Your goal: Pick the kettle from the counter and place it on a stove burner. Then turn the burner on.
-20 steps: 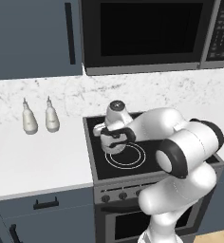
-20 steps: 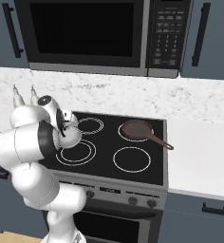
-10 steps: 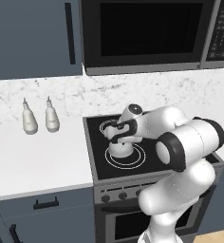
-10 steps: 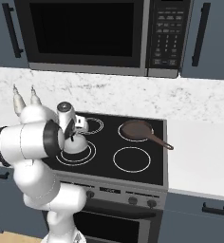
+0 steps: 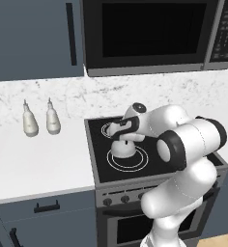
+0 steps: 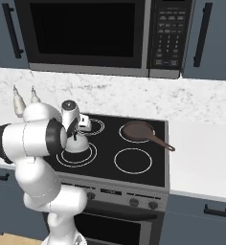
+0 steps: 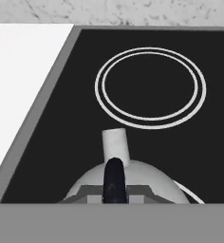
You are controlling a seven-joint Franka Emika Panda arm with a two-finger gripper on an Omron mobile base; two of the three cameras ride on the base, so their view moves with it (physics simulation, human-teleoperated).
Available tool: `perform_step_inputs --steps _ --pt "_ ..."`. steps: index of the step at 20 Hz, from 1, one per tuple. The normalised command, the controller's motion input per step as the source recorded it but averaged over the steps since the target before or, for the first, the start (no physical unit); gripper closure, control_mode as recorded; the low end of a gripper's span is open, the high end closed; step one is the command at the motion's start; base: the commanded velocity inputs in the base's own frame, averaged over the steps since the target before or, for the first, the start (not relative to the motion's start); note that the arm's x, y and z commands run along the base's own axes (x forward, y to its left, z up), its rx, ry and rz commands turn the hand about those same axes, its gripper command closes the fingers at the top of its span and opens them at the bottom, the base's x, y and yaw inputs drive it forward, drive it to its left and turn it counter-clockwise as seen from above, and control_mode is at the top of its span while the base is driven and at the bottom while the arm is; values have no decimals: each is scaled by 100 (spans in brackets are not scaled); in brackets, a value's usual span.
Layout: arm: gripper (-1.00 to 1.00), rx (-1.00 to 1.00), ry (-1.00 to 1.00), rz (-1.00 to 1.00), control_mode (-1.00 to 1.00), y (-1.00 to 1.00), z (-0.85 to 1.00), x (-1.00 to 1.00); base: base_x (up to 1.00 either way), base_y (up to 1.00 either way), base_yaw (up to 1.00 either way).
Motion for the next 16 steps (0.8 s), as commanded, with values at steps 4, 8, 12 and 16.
perform_step_inputs --steps 4,8,12,16 --pt "-100 0 0 0 -100 0 0 0 0 0 0" --pt "-100 0 0 0 -100 0 0 0 0 0 0" --pt "-100 0 0 0 -100 -3 3 -6 0 0 0" --pt "-100 0 0 0 -100 -1 20 -32 0 0 0"
